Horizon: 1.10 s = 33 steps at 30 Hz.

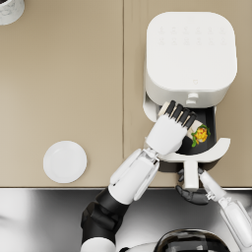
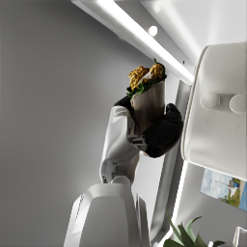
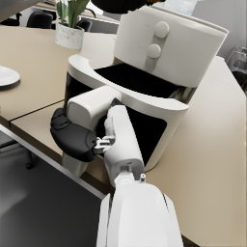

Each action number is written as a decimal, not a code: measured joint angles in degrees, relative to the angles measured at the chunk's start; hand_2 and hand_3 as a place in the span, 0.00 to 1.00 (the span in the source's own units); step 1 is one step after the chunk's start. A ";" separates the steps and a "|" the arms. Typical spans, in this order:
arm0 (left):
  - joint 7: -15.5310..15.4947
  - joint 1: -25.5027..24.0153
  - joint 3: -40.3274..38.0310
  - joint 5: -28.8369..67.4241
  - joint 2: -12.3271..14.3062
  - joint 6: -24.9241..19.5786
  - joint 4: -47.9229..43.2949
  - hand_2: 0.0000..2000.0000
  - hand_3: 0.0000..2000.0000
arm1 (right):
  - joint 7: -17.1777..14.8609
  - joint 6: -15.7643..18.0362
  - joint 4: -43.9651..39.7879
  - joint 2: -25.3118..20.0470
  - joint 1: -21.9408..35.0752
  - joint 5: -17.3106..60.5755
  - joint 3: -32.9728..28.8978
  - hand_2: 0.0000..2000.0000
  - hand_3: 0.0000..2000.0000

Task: Pick up the chicken rolls and place it into the air fryer

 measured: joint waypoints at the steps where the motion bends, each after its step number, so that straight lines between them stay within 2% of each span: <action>1: 0.03 2.70 4.57 -0.05 -2.34 0.56 0.73 0.00 0.67 | 0.00 1.55 -0.10 -0.04 0.04 -0.12 -0.56 1.00 1.00; 5: 0.06 1.54 4.08 0.03 -3.00 0.92 1.20 0.00 0.02 | 0.86 5.43 -0.70 -0.25 0.11 -0.17 -1.76 1.00 1.00; 7: 0.09 0.10 3.38 0.04 -3.86 1.39 -1.04 0.00 0.00 | 1.00 4.26 -1.55 -0.43 0.03 -0.22 -1.32 1.00 1.00; 8: 0.10 -0.90 2.58 0.04 -4.52 1.57 -2.61 0.00 0.00 | 1.09 2.94 -4.33 -0.57 0.10 -0.43 1.98 1.00 1.00; 12: 0.11 -5.77 -2.92 0.03 -8.30 1.89 -10.47 0.00 0.00 | -0.13 3.09 -3.96 -0.61 0.22 -0.38 2.42 1.00 1.00; 17: 0.12 -13.36 -15.16 0.00 -13.35 1.99 -20.43 0.00 0.00 | -0.32 3.86 -6.01 -2.67 1.34 -0.41 1.52 1.00 1.00; 20: 0.11 -18.05 -23.02 -0.01 -15.07 2.01 -23.98 0.00 0.00 | -0.26 4.91 -8.39 -4.92 2.63 -0.40 0.45 1.00 1.00; 25: 0.11 -24.07 -34.06 -0.02 -15.18 2.03 -27.19 0.00 0.00 | -0.35 6.66 -14.61 -8.22 7.42 -0.38 -0.22 1.00 1.00; 33: 0.11 -28.72 -42.24 -0.03 -14.62 2.04 -28.88 0.00 0.00 | -0.68 5.07 -19.25 -1.07 17.89 -0.31 9.66 1.00 1.00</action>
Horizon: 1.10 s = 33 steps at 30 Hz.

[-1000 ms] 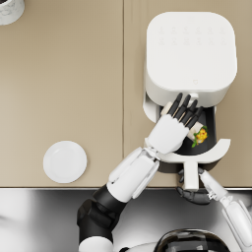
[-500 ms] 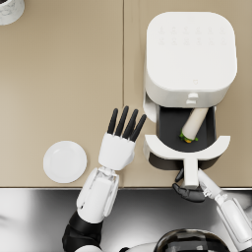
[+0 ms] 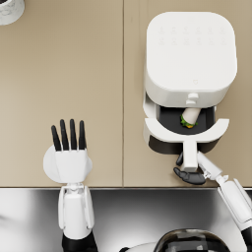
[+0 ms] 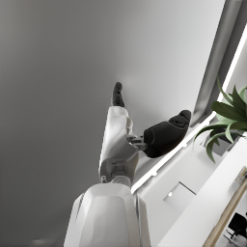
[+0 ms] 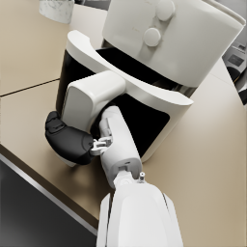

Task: Pick up the chicken rolls and place it into the air fryer

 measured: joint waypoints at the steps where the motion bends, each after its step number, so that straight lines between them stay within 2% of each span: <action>1: 0.00 -0.28 -0.51 0.00 0.03 0.00 -0.04 0.00 0.00 | -0.06 -0.35 -1.12 0.15 1.52 0.01 1.03 1.00 1.00; 17: 0.00 -1.74 -3.19 0.00 -0.69 0.01 -0.21 0.00 0.00 | 1.22 -3.01 -27.46 -5.58 24.50 0.01 14.25 1.00 1.00; 20: 0.00 -2.18 -2.74 0.00 -0.69 0.01 -0.17 0.00 0.00 | 0.86 -2.31 -30.03 -8.10 24.00 0.00 10.91 1.00 1.00; 25: 0.00 -2.47 -2.51 0.00 -0.67 0.01 -0.21 0.00 0.00 | 0.59 0.49 -30.62 -8.60 24.01 -0.23 9.39 1.00 1.00; 33: 0.00 -2.52 -2.47 0.00 -0.67 0.01 -0.22 0.00 0.00 | 0.55 1.09 -30.79 -8.74 24.08 -0.26 9.04 1.00 1.00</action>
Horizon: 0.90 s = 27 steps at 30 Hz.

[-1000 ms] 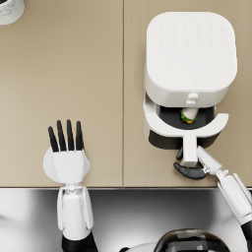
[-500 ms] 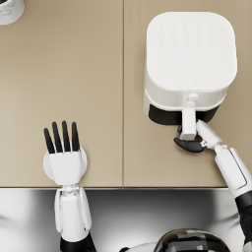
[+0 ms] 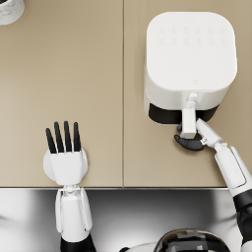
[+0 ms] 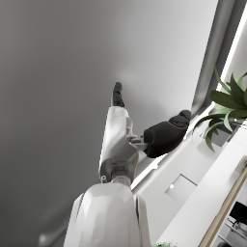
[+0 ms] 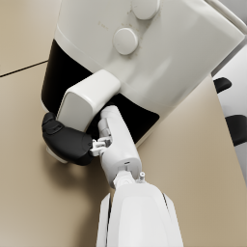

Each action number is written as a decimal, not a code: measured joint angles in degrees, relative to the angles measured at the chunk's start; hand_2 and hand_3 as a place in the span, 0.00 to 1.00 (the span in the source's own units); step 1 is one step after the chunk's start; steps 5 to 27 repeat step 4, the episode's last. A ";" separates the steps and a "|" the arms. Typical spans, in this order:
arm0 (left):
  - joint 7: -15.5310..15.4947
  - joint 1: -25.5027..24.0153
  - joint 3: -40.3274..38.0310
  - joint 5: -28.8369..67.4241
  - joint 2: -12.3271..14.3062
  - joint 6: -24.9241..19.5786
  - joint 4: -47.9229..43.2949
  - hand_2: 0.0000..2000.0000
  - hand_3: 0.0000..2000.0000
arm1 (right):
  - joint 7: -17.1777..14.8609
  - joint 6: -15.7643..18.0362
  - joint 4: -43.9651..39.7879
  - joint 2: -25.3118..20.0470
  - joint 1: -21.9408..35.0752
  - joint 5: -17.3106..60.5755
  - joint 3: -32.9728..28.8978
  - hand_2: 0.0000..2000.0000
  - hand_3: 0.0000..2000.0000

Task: Pick up the chicken rolls and place it into the air fryer

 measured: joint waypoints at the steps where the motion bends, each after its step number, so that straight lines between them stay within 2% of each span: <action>1: 0.00 0.00 0.00 0.00 0.00 0.00 0.00 0.00 0.00 | 0.03 -0.10 0.01 -0.01 -0.02 -0.01 -0.01 1.00 1.00; 27: 0.00 0.00 0.00 0.00 0.00 0.00 0.00 0.00 0.00 | 0.01 0.02 -0.01 -0.01 -0.01 0.00 -0.03 1.00 1.00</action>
